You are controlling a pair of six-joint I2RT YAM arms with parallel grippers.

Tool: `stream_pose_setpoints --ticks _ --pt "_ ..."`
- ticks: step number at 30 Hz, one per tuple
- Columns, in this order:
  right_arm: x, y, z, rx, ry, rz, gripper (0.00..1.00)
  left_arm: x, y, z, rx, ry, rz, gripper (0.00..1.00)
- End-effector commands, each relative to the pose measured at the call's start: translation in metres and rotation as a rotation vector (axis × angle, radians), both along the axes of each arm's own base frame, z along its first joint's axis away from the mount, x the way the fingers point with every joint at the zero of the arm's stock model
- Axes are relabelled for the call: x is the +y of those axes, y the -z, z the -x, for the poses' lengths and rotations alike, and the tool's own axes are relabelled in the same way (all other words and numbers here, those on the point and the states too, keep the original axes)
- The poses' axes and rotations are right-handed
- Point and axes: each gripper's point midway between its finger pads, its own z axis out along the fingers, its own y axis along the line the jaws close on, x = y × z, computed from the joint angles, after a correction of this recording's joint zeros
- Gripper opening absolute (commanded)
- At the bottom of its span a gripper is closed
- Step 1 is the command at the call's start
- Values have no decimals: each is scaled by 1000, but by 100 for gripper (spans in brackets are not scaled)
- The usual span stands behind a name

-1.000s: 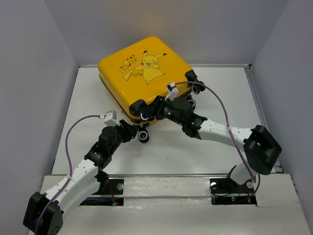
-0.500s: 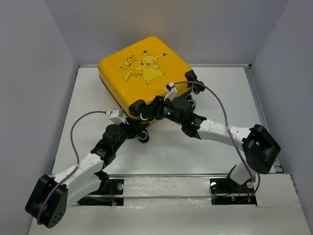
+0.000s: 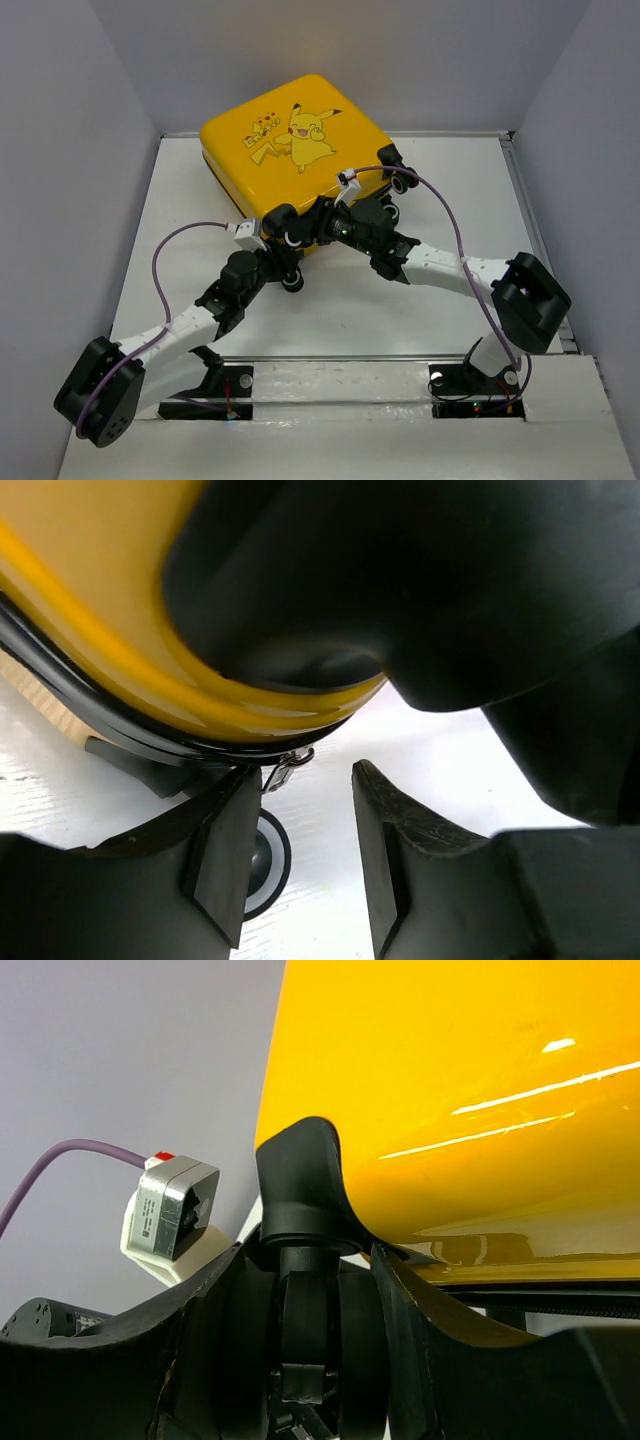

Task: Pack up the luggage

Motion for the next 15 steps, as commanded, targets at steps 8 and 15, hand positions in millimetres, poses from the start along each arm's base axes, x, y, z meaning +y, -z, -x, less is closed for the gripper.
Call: stream_pose_setpoints --ticks 8,15 --pt "9 -15 18 -39 -89 -83 7 8 -42 -31 -124 -159 44 22" --pt "1 -12 18 -38 -56 -99 7 29 -36 -33 -92 -267 -1 6"
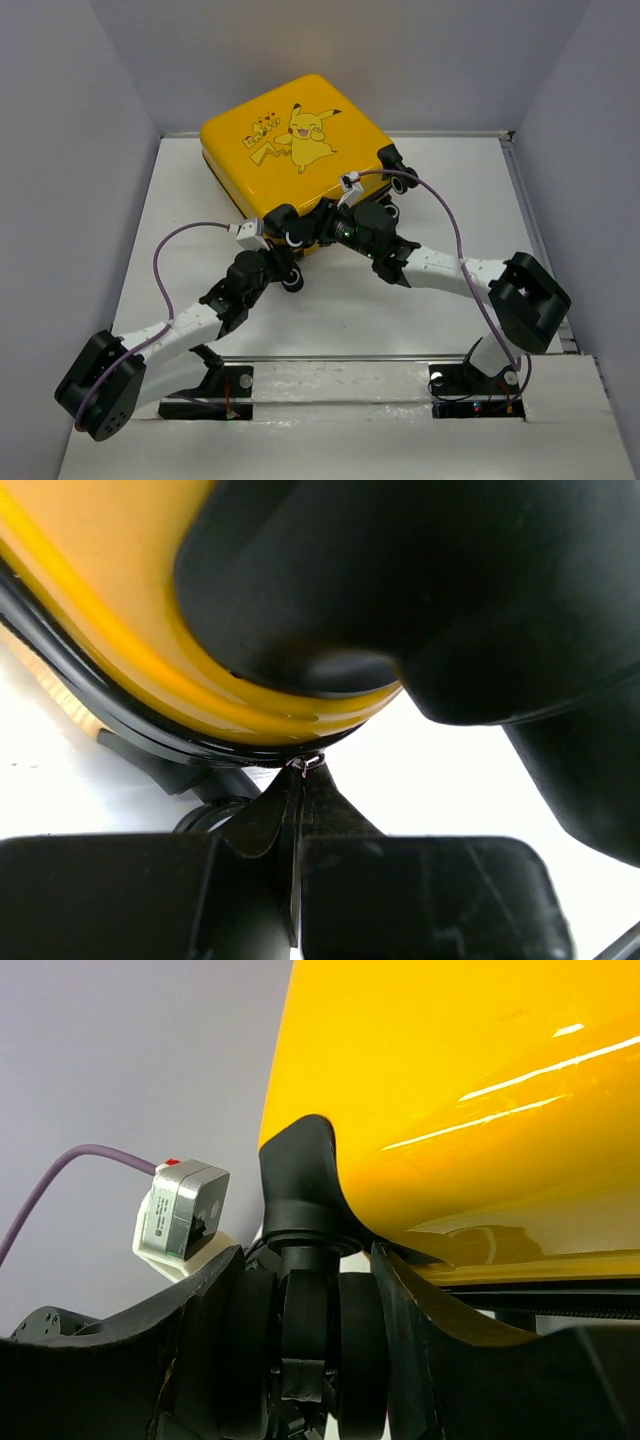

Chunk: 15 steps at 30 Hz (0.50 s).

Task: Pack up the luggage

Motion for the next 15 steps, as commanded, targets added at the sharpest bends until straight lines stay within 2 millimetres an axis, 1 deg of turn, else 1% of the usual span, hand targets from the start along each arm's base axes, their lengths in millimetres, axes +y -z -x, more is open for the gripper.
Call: stream_pose_setpoints --ticks 1,2,3,4,6,7,8,9,10,11,12,13,14,15 --pt "0 -8 17 -38 -45 -46 7 30 -38 -27 -106 -206 11 6" --pt "-3 -7 17 -41 -31 -42 7 33 -34 -25 -92 -213 -11 6" --pt "-10 -11 15 -53 1 -43 7 39 -33 -25 -85 -237 -30 6" --pt "-14 -11 14 -58 16 -36 7 43 -29 -24 -74 -250 -49 6" --pt "-25 1 15 -61 44 23 7 55 -18 -17 -31 -278 -103 6" --pt "-34 -1 14 -84 77 43 7 64 -18 -16 -24 -312 -122 6" --pt "-38 -4 13 -94 92 53 7 68 -12 -14 -5 -321 -146 6" --pt "-46 2 13 -93 104 74 7 74 -9 -10 10 -332 -167 6" --pt "-54 9 10 -87 139 107 7 82 -8 -9 16 -359 -184 6" --pt "-61 3 13 -107 149 111 7 87 -12 -6 7 -378 -180 6" --pt "-69 9 12 -102 164 130 7 93 -7 -2 21 -390 -198 6" --pt "-75 12 13 -103 177 155 7 100 -8 0 17 -419 -201 6" --pt "-80 8 16 -113 183 155 7 107 -10 6 15 -437 -197 6" --pt "-88 15 17 -103 192 182 7 112 -11 8 10 -459 -193 6"
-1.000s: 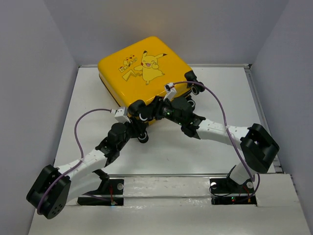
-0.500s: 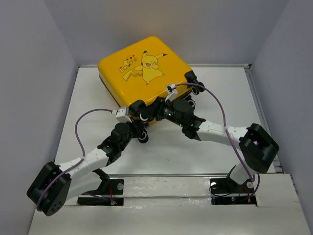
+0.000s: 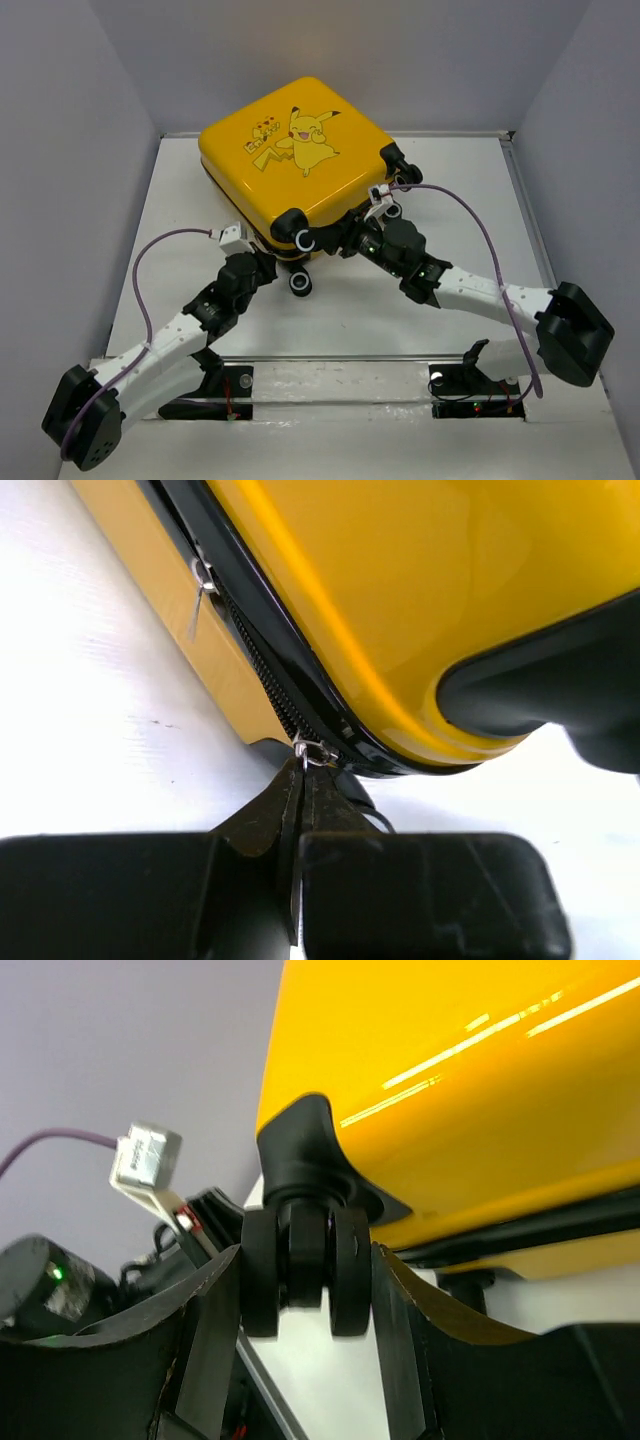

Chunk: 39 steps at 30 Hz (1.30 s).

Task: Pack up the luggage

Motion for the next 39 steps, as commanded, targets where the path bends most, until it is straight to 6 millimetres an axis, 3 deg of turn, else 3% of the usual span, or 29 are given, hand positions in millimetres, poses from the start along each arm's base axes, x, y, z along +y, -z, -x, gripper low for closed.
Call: stream_pose_setpoints --ticks 1,5,8,11,15,19,20,22,23,24,26,27,28,29,30,31,32,33,34,35,36,37,39 --pt "-37 25 4 -13 64 158 7 75 -12 -4 -60 -339 -97 6" --pt "-48 21 16 -23 52 168 7 95 -22 -9 -92 -432 -57 6" --pt "-50 21 21 -31 35 171 7 108 -19 -19 -87 -488 -15 6" --pt "-50 16 26 -38 13 176 7 110 -34 -30 -125 -530 59 6" --pt "-56 13 29 -48 17 192 7 133 -43 -40 -132 -623 58 6" --pt "-58 8 35 -55 -3 188 7 130 -49 -45 -132 -595 123 6" --pt "-58 6 36 -54 -4 181 7 130 -63 -42 -163 -594 148 6" --pt "-58 6 39 -53 -14 179 7 121 -88 -39 -208 -532 195 28" --pt "-60 0 40 -64 -13 169 7 120 -124 -32 -292 -500 237 37" --pt "-59 -5 46 -69 -40 163 7 116 -138 -26 -317 -459 247 58" --pt "-63 -15 49 -88 -39 151 7 115 -169 -13 -377 -416 257 83" --pt "-68 -28 52 -104 -35 140 7 112 -195 1 -422 -358 240 99" --pt "-71 -36 54 -116 -29 132 7 109 -207 6 -438 -325 228 99" --pt "-73 -43 58 -128 -33 133 10 107 -229 17 -466 -291 227 99" --pt "-76 -50 60 -140 -30 131 14 102 -233 22 -462 -250 213 99" --pt "-83 -58 66 -150 -29 129 28 92 -231 28 -435 -174 185 99" --pt "-88 -72 69 -179 -27 122 36 88 -235 34 -437 -138 180 99" --pt "-92 -82 73 -196 -25 113 56 85 -241 43 -439 -103 175 99" --pt "-103 -89 82 -217 -26 121 82 78 -248 53 -457 -42 165 99" --pt "-108 -98 87 -228 -30 109 100 74 -244 54 -445 -12 149 99" --pt "-114 -114 93 -268 -34 99 100 73 -244 62 -441 11 137 99" --pt "-120 -113 101 -262 -49 123 100 73 -243 65 -439 24 115 99" --pt "-141 -131 115 -296 -34 135 100 68 -246 77 -442 77 104 99"
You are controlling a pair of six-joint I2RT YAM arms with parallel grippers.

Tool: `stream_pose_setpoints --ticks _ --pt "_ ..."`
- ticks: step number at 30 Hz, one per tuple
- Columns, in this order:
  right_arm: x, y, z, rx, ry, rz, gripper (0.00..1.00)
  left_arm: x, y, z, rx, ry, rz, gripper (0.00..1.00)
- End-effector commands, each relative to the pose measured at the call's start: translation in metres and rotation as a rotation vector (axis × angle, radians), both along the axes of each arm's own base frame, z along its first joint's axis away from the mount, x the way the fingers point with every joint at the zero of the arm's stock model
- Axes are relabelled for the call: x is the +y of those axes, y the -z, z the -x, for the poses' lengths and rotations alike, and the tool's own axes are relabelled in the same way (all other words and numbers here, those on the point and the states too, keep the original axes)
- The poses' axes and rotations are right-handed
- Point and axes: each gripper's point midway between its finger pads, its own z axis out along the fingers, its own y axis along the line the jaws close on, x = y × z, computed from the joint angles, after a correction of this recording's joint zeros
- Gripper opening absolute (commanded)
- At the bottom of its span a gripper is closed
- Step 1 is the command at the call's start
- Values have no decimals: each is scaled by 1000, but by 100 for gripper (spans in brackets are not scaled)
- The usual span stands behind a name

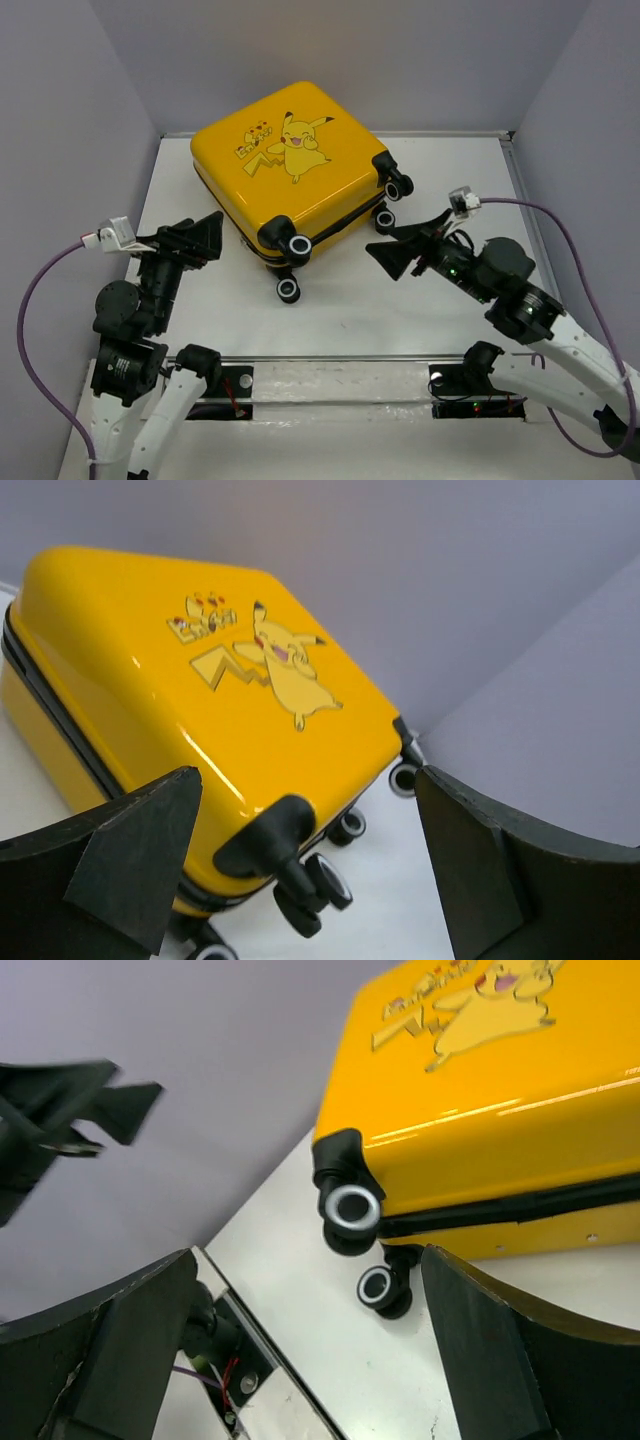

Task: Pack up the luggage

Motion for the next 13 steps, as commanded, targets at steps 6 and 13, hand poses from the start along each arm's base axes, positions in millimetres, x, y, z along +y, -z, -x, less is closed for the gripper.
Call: stream_pose_setpoints --ticks 6,13 --pt "-80 -56 36 -140 141 -82 100 -21 21 28 4 164 -150 99" --pt "-62 -24 13 -75 171 -19 100 -28 22 18 -12 182 -169 99"
